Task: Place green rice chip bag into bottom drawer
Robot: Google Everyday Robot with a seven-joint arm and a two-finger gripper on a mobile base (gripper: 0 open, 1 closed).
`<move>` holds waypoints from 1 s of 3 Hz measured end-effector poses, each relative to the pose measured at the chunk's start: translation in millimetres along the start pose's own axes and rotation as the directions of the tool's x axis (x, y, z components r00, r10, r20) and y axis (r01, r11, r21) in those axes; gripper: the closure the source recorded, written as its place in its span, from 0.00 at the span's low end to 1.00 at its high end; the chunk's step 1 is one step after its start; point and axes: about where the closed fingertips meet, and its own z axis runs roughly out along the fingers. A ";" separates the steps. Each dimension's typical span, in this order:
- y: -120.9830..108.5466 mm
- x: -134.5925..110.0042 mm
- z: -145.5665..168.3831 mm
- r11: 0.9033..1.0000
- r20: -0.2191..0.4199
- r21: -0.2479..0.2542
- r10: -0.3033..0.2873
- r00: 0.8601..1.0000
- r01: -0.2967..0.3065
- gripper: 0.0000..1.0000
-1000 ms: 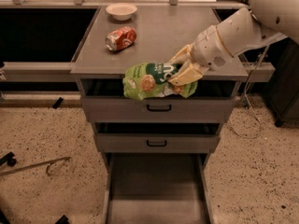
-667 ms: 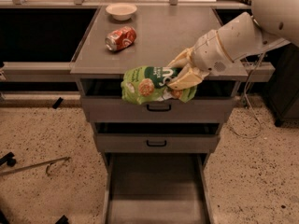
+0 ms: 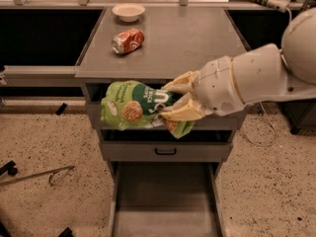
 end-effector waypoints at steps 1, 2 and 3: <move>37.3 22.6 10.4 0.989 0.048 0.078 0.120 0.992 -0.123 1.00; 87.2 85.1 42.4 0.962 0.031 0.075 0.261 0.965 -0.263 1.00; 129.1 159.0 83.2 0.931 -0.024 0.035 0.365 0.931 -0.364 1.00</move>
Offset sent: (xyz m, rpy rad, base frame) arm -0.1118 -0.0188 -0.2697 0.0961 0.3973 -0.2904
